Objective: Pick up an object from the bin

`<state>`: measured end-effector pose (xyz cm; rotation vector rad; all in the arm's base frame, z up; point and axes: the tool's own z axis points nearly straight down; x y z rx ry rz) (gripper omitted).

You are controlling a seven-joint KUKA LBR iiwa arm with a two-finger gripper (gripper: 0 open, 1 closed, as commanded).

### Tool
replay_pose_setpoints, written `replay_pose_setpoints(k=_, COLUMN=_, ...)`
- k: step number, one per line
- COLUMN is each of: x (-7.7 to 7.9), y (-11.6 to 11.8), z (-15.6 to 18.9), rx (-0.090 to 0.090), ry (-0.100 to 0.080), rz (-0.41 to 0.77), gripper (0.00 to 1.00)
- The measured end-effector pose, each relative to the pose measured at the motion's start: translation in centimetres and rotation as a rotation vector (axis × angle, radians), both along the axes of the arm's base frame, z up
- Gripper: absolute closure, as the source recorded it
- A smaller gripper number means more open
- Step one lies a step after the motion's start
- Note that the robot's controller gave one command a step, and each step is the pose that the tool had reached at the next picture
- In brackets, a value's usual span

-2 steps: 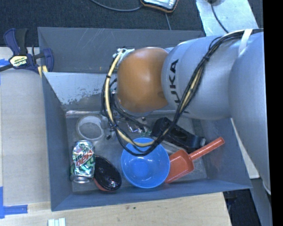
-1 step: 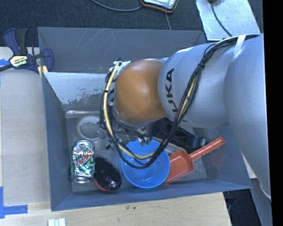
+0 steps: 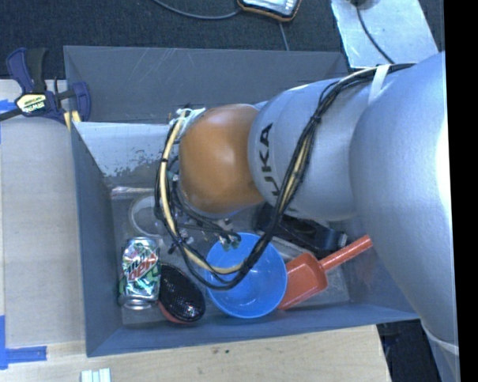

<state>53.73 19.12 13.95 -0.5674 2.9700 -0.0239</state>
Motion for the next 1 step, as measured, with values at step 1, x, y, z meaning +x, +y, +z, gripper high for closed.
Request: replay_pose_setpoints(k=1, x=1.32, y=4.17, z=0.09, rx=-0.017, ry=-0.006, rz=0.188, gripper=1.0)
